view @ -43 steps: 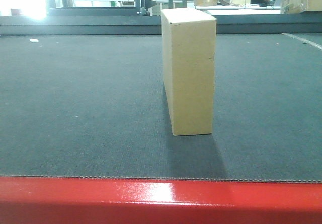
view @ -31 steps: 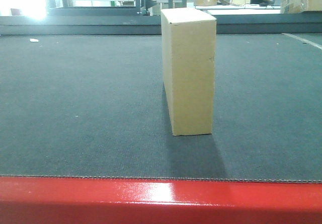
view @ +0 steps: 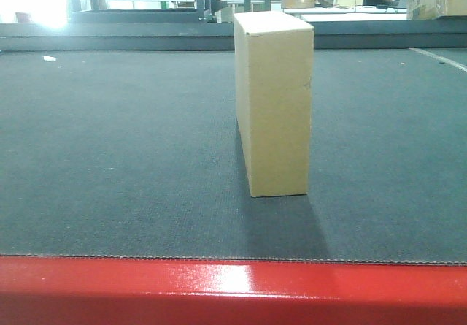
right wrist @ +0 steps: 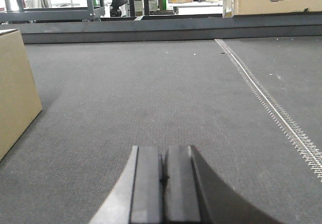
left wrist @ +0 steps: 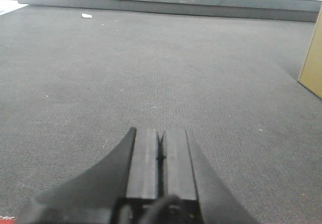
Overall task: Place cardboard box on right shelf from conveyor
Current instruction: 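Lower the open right gripper over the tan cardboard box on the conveyor, then close the right gripper on the box top and lift it off the belt, then raise the held box clear of the conveyor with the right gripper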
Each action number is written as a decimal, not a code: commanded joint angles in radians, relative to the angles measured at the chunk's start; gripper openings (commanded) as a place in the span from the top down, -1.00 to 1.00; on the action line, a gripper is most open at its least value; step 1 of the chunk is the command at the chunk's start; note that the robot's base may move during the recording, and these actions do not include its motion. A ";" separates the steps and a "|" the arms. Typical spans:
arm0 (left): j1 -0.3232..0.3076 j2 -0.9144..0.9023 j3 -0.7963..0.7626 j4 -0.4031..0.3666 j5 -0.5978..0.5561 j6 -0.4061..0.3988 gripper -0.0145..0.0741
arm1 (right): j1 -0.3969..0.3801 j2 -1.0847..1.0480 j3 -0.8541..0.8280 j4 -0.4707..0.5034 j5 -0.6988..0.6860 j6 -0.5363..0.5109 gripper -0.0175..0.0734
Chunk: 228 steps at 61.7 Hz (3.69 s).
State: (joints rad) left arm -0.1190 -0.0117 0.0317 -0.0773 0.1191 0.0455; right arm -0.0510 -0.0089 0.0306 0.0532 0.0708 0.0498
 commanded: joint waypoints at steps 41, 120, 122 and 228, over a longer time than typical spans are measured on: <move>-0.001 -0.015 0.008 -0.006 -0.088 0.000 0.94 | 0.000 0.245 -0.404 -0.004 -0.136 0.003 -0.49; -0.001 -0.015 0.008 -0.006 -0.088 0.000 0.94 | 0.707 1.710 -1.872 -0.333 0.987 0.527 -0.75; -0.001 -0.015 0.008 -0.006 -0.088 0.000 0.94 | 0.707 1.721 -1.874 -0.334 0.987 0.533 -0.75; -0.001 -0.015 0.008 -0.006 -0.088 0.000 0.94 | 0.388 1.351 -1.432 -0.270 0.810 0.197 0.14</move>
State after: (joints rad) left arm -0.1190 -0.0117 0.0317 -0.0773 0.1191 0.0455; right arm 0.3819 1.4816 -1.4746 -0.2203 0.9934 0.2729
